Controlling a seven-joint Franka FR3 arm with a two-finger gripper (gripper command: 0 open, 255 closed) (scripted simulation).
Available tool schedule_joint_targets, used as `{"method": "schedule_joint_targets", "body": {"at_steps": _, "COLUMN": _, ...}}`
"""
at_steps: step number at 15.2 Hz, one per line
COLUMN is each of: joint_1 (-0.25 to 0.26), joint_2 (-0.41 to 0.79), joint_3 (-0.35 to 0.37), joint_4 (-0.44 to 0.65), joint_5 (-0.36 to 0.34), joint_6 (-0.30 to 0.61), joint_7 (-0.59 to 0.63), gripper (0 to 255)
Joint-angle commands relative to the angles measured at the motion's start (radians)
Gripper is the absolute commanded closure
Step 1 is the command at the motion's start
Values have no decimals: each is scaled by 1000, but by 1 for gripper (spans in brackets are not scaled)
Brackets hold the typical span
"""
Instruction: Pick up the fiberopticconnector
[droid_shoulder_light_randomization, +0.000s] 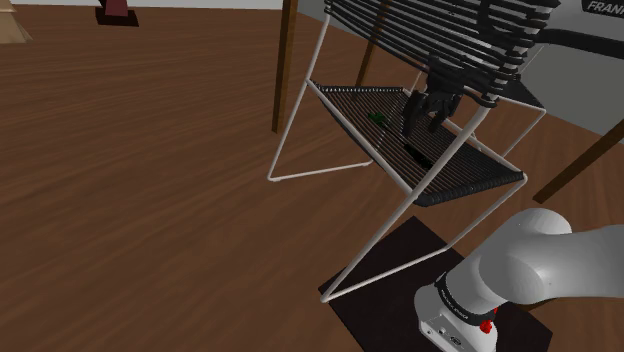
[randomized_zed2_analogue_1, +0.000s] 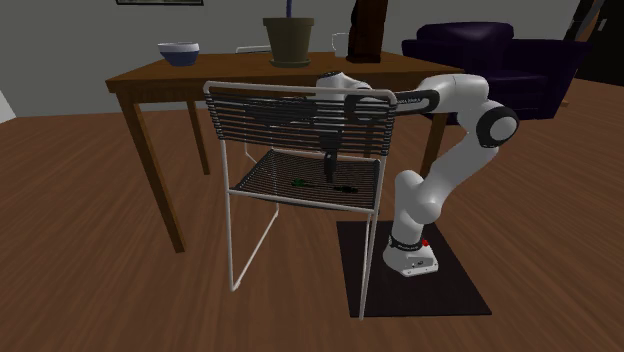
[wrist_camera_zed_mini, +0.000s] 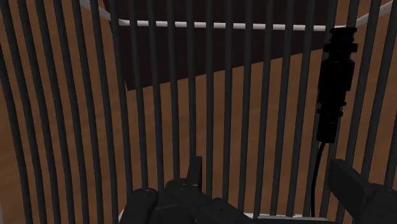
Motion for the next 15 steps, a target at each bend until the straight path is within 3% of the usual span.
{"method": "schedule_joint_targets", "body": {"at_steps": 1, "joint_1": 0, "joint_2": 0, "joint_3": 0, "joint_4": 0, "joint_5": 0, "joint_6": 0, "joint_7": 0, "gripper": 0}}
{"method": "schedule_joint_targets", "body": {"at_steps": 7, "joint_1": 52, "joint_2": 223, "joint_3": -11, "joint_4": 224, "joint_5": 91, "joint_6": -53, "joint_7": -31, "gripper": 0}}
{"method": "schedule_joint_targets", "body": {"at_steps": 15, "joint_1": 50, "joint_2": 211, "joint_3": -10, "joint_4": 113, "joint_5": 91, "joint_6": 46, "joint_7": -41, "gripper": 0}}
